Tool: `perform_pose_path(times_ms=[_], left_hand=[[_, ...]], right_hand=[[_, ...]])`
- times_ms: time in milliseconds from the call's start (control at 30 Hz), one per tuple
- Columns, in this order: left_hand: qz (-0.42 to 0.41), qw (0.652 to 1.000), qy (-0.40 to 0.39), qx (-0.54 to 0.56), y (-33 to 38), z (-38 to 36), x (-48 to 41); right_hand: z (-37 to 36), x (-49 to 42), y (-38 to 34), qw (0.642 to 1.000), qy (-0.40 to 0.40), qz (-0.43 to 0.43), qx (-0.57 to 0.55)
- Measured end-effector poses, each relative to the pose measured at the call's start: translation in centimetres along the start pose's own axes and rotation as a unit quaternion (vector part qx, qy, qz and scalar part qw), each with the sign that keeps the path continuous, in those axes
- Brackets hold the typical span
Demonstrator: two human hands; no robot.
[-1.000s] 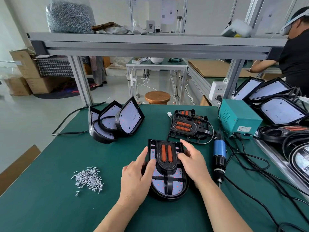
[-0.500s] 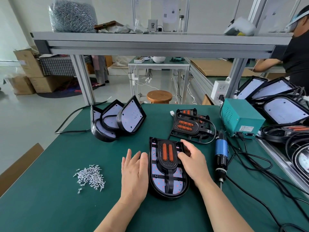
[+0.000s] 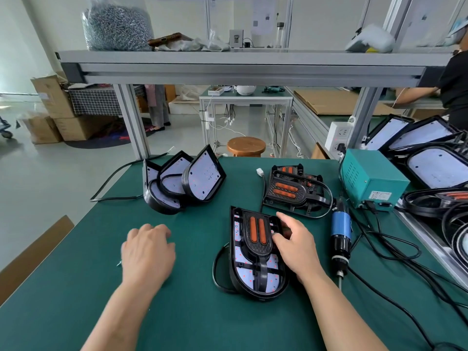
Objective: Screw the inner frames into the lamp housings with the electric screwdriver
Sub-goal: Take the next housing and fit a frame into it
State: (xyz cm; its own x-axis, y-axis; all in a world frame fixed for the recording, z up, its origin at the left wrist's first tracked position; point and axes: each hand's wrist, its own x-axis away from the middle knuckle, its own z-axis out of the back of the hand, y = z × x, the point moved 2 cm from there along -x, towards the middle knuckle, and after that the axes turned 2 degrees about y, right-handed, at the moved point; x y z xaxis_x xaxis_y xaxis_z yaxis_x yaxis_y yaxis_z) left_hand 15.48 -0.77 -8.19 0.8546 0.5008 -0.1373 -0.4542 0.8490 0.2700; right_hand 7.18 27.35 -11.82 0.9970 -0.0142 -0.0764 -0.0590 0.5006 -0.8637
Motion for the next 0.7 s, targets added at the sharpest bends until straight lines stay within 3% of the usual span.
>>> perform_pose_path(times_ms=[233,700], left_hand=[[0.024,0.996,-0.082,-0.031,-2.6,-0.1,-1.4],[0.014,0.999,-0.042,0.018,-3.1,-0.3,-1.8]], right_hand=[[-0.1,-0.1,-0.1,1.000,0.003,0.003,0.008],[0.1,0.0,-0.1,1.000,0.010,-0.005,-0.006]])
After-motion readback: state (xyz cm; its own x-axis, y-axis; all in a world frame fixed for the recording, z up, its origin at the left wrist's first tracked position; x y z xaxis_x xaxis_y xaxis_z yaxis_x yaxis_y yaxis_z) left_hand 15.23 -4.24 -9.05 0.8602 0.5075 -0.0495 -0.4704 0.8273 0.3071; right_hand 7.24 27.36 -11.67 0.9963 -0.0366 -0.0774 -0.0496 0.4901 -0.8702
